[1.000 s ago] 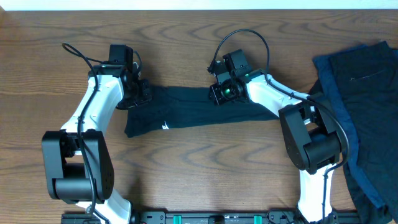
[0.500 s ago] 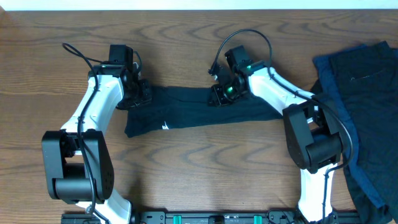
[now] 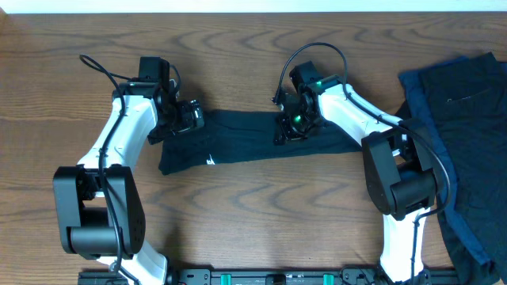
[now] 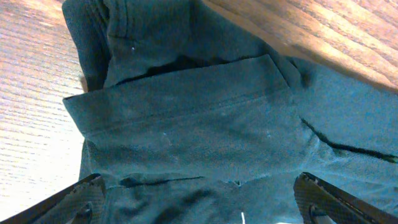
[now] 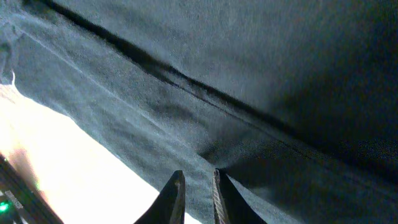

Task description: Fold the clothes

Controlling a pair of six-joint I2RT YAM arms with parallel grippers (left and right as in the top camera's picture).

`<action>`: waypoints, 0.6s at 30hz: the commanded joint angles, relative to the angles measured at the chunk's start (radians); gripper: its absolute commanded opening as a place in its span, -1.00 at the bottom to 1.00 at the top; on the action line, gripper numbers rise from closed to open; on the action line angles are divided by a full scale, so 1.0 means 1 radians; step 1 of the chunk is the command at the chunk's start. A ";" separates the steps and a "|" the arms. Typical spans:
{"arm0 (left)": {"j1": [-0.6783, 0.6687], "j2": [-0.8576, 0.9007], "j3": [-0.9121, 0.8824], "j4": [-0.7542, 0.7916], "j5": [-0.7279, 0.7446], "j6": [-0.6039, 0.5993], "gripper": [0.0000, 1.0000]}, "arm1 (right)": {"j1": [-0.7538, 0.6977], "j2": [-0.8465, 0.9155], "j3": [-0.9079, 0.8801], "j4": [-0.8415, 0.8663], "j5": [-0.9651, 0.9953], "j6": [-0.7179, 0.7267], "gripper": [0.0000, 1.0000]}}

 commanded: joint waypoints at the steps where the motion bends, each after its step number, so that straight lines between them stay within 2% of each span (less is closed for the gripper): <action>1: -0.002 0.011 -0.011 0.001 0.003 0.009 0.96 | -0.001 0.002 0.014 -0.032 0.002 -0.010 -0.68; 5: -0.002 0.011 -0.011 0.001 0.003 0.009 0.96 | -0.002 0.002 0.014 -0.129 0.067 -0.069 -0.60; 7: -0.002 0.011 -0.011 0.000 0.003 0.009 0.96 | -0.002 0.002 0.014 -0.151 0.130 -0.074 -0.48; 8: -0.002 0.011 -0.011 0.001 0.003 0.009 0.96 | -0.002 0.002 0.014 -0.160 0.172 -0.074 -0.29; 9: -0.002 0.011 -0.011 0.001 0.003 0.009 0.96 | -0.002 0.002 0.014 -0.163 0.204 -0.074 0.11; 10: -0.002 0.011 -0.011 0.001 0.003 0.009 0.96 | -0.002 0.002 0.014 -0.163 0.228 -0.073 0.39; 11: -0.002 0.011 -0.011 0.000 0.003 0.009 0.96 | -0.002 0.002 0.014 -0.159 0.240 -0.073 0.58; 14: -0.002 0.011 -0.011 0.001 0.003 0.009 0.96 | -0.002 0.002 0.014 -0.137 0.241 -0.073 0.99; 18: -0.002 0.011 -0.011 0.000 0.003 0.009 0.96 | -0.001 0.002 0.014 -0.126 0.241 -0.073 0.98</action>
